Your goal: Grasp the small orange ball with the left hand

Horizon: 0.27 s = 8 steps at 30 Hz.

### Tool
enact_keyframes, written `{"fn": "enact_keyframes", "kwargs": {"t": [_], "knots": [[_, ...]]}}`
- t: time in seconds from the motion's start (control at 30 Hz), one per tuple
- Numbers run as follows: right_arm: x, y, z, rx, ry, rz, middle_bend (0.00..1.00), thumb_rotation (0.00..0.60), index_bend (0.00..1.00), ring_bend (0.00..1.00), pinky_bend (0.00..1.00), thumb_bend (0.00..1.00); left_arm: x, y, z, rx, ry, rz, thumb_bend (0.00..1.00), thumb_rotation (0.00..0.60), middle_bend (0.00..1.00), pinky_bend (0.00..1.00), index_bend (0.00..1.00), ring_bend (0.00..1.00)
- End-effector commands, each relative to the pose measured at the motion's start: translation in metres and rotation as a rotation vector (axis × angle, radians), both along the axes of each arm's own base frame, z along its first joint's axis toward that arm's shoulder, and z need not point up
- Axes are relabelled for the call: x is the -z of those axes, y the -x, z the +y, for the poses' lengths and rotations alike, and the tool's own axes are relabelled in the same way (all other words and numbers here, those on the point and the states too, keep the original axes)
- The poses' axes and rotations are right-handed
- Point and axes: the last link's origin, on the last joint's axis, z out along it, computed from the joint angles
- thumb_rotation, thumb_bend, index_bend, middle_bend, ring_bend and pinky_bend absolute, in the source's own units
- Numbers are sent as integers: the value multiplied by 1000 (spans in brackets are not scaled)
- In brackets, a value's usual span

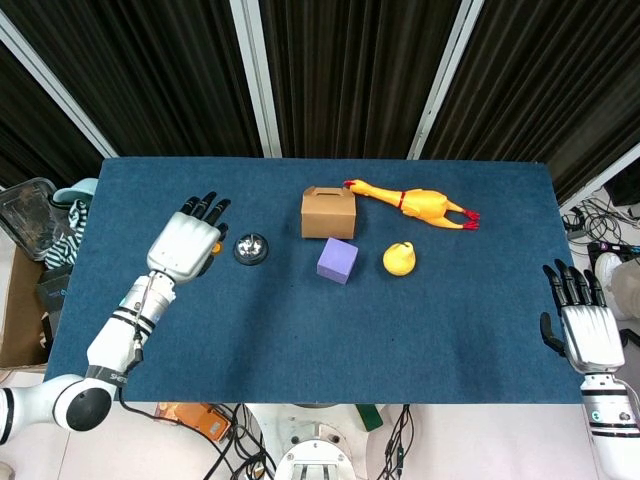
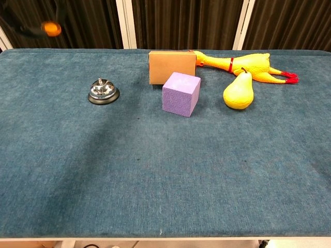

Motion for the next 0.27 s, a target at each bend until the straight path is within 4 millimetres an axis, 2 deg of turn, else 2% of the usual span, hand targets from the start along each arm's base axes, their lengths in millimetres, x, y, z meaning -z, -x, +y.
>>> {"fn": "enact_keyframes", "kwargs": {"t": [0.03,0.27], "knots": [[0,0,0,0,-1,0,34,600,0,106,81,694,-14,-13,6,12,-25,50,358,600,85,148,489,0],[0,0,0,1,0,-1,34,600,0,105,82,694,-35,-28,7,15,-70,87,359,600,85,148,489,0]]}}
